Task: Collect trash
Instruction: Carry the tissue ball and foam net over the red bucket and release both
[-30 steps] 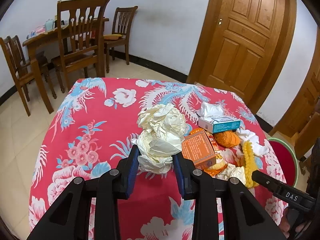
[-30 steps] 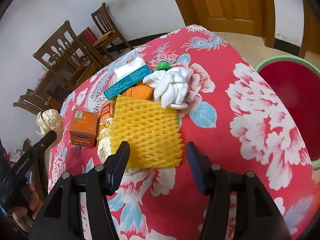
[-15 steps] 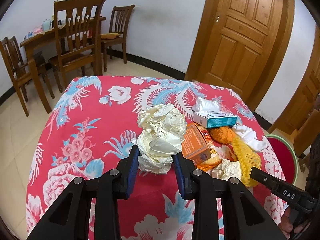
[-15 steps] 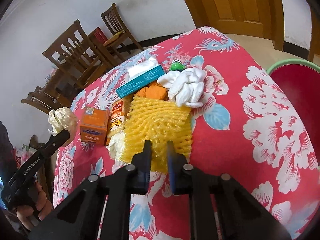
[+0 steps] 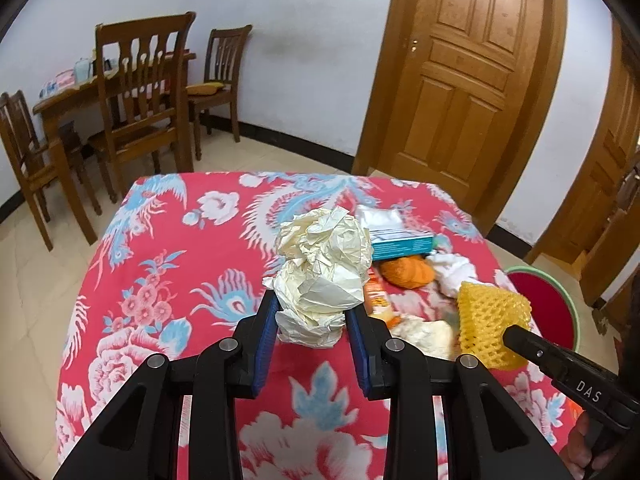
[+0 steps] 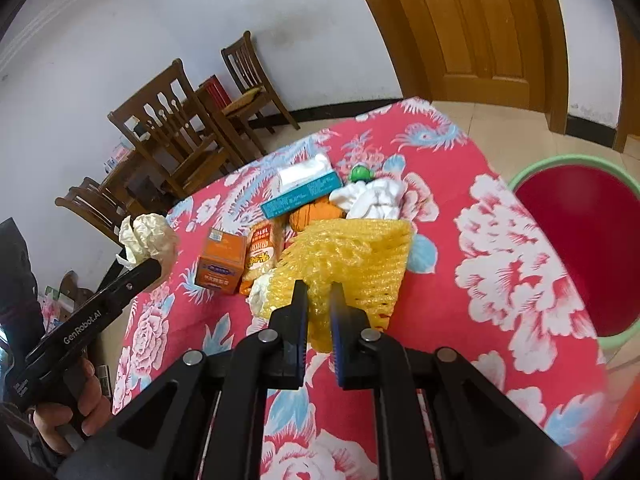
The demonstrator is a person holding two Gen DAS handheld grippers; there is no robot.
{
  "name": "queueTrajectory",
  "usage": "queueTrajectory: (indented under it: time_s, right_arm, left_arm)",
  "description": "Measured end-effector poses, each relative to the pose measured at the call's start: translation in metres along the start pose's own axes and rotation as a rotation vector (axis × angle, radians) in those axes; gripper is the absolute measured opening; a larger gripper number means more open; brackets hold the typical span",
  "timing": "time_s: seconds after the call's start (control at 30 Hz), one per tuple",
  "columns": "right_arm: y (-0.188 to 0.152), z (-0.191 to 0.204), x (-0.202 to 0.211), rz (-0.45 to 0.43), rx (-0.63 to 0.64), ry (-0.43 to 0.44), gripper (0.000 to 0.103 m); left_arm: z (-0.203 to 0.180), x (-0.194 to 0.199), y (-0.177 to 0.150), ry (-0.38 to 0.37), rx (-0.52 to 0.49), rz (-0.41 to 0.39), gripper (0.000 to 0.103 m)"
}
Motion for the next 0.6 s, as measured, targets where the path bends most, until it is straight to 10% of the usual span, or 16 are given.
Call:
queueTrajectory:
  time_s: [0.6]
  right_arm:
    - [0.019,-0.070,0.055,-0.087,-0.066,-0.106,0.013]
  left_arm:
    - [-0.098,0.005,-0.003,-0.119,-0.096,0.014,0.034]
Point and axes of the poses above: each gripper's, at about its wrist camera, not at the fingertips, and x roughly against the way its jaws point, z to its left, y to its top, the point moved 10 cm from there along -x, roughly the way its jaws point, and after that the axes turned 2 degrees about -z, right-handed, at the moved point
